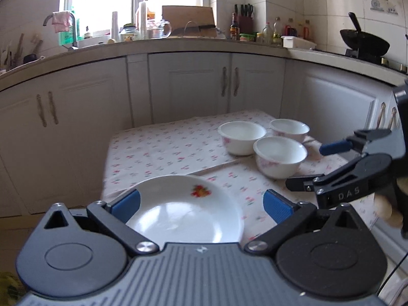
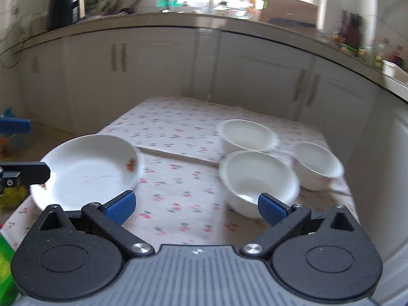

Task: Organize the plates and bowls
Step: 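Move the left gripper toward the white bowls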

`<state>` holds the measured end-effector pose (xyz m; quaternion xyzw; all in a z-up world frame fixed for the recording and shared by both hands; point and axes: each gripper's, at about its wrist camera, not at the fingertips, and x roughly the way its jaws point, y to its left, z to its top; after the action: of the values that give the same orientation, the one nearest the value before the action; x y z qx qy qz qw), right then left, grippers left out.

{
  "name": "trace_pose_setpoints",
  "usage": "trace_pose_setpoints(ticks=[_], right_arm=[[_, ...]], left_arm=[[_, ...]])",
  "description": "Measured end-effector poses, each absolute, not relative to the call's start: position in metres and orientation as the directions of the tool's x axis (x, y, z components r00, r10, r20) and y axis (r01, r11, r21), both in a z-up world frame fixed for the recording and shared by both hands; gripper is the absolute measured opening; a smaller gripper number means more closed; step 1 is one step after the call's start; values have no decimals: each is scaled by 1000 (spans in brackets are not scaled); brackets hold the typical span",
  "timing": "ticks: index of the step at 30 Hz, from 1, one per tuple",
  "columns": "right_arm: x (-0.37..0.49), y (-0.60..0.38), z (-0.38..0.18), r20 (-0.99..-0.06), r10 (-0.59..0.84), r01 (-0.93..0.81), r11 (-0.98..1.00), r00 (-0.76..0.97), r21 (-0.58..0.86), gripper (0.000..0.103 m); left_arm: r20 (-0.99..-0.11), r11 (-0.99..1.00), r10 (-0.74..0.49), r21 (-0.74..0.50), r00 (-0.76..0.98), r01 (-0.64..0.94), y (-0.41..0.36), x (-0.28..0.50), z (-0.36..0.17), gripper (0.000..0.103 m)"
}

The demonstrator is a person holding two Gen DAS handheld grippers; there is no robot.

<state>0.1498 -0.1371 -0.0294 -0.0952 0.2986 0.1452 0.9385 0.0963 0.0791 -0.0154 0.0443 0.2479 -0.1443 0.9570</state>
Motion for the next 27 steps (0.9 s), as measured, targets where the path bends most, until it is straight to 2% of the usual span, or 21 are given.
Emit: trace_pose_setpoints(ticks=[9,18,27], right_arm=[[156,-196,-46,-581,162,-248,966,798,-72,103],[183,-206,-60,-610,210,-322,944,764,-78,103],[208,-202,-75,-619,201,-333,937,760,-104,103]], left_arm=[[-529,936,-305,-15,792,351,10,135,-22,102],[-588,915,-301,43,751,401,-39,193,-29,102],[-645,893,-339,9,685,451,-69,251,-46,99]])
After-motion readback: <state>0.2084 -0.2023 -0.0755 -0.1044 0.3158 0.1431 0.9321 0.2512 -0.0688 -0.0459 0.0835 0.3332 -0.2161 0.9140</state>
